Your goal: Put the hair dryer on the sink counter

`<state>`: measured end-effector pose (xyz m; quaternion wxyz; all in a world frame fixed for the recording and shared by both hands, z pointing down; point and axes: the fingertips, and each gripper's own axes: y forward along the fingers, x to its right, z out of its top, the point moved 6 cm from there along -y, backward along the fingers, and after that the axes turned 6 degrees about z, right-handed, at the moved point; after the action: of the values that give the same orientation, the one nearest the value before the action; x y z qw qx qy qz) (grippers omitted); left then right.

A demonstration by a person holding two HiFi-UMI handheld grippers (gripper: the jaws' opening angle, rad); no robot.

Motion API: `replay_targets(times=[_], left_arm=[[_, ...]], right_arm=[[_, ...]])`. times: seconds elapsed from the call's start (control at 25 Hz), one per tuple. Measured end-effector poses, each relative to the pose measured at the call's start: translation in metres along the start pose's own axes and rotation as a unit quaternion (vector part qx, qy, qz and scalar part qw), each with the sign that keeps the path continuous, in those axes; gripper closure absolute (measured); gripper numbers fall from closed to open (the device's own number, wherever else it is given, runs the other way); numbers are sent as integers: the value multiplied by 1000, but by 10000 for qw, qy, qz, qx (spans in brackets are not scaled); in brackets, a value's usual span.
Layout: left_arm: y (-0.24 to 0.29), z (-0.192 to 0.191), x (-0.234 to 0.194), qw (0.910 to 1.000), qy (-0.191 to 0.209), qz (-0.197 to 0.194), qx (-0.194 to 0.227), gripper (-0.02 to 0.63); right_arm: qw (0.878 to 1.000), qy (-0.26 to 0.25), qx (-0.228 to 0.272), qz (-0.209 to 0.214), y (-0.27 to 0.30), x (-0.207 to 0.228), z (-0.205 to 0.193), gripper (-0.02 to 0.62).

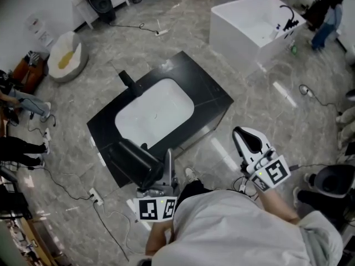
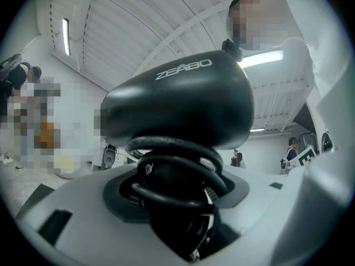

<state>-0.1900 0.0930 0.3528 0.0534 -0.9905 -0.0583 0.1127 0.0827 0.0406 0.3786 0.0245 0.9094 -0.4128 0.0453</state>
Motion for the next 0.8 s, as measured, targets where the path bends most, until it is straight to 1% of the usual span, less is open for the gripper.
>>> replay_targets(times=[0.2, 0.32, 0.8], left_arm=[[24, -1, -16, 9994, -219, -276, 48, 327], [37, -1, -27, 9988, -264, -395, 87, 327], [73, 1, -70, 9979, -302, -566, 91, 327]], right_arm=[[9999, -99, -36, -94, 25, 0, 4, 549], [9998, -123, -45, -151, 38, -1, 4, 549], [9995, -184, -67, -234, 92, 0, 5, 549]])
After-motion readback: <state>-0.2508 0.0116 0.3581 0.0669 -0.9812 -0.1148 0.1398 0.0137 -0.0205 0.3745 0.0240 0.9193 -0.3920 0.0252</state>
